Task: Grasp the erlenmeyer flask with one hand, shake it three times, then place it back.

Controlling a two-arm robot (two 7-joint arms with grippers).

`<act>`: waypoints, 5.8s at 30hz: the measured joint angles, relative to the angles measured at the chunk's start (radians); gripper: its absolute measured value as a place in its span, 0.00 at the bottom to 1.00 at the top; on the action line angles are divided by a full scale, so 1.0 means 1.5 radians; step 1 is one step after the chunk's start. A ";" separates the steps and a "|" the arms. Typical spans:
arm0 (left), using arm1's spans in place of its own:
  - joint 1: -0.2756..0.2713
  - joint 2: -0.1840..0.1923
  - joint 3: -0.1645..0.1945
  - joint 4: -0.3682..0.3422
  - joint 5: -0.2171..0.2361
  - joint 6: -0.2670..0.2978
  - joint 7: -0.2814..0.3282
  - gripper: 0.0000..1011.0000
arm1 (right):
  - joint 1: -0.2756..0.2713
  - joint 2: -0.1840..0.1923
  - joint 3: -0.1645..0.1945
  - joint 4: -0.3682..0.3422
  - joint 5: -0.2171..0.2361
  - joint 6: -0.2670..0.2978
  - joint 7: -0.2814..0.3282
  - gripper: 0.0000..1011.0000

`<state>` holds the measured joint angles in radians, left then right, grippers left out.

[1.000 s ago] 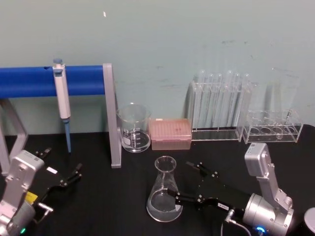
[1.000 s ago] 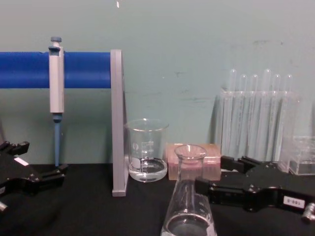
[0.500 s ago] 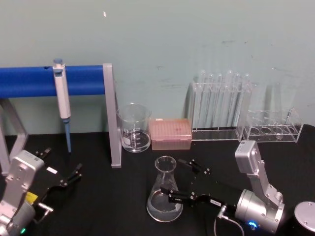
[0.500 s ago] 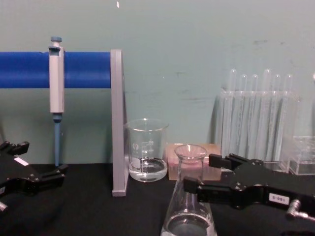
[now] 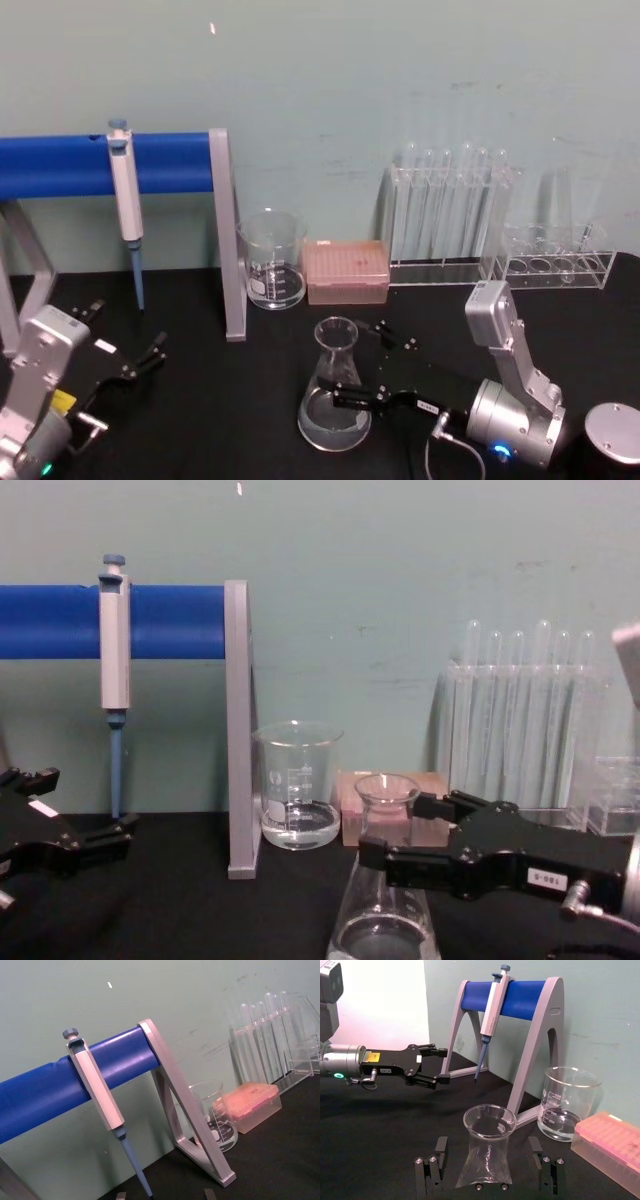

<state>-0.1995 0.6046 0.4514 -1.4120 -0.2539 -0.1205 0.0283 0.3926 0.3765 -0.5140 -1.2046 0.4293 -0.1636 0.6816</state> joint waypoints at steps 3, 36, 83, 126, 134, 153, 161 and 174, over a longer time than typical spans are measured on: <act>0.000 0.000 0.000 0.000 0.000 0.000 0.000 0.99 | 0.004 -0.003 -0.002 0.005 -0.002 0.000 0.000 0.99; 0.000 0.000 0.000 0.000 0.000 0.000 0.000 0.99 | 0.025 -0.024 -0.008 0.038 -0.015 -0.012 -0.001 0.99; 0.000 0.000 0.000 0.000 0.000 0.000 0.000 0.99 | 0.024 -0.024 -0.007 0.037 -0.013 -0.010 -0.002 0.45; 0.000 0.000 0.000 0.000 0.000 0.000 0.000 0.99 | 0.011 -0.027 0.005 -0.012 0.013 -0.006 -0.006 0.45; 0.000 0.000 0.000 0.000 0.000 0.000 0.000 0.99 | -0.004 -0.016 0.024 -0.079 0.009 0.001 -0.053 0.45; 0.000 0.000 0.000 0.000 0.000 0.000 0.000 0.99 | -0.062 -0.017 0.082 -0.170 -0.019 0.011 -0.153 0.45; 0.000 0.000 0.000 0.000 0.000 0.000 0.000 0.99 | -0.075 -0.022 0.093 -0.182 -0.024 0.015 -0.160 0.45; 0.000 0.000 0.000 0.000 0.000 0.000 0.000 0.99 | -0.079 -0.026 0.092 -0.188 -0.025 0.018 -0.145 0.45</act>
<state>-0.1995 0.6047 0.4514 -1.4119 -0.2539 -0.1205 0.0283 0.2739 0.3377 -0.3759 -1.4869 0.3912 -0.1363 0.4649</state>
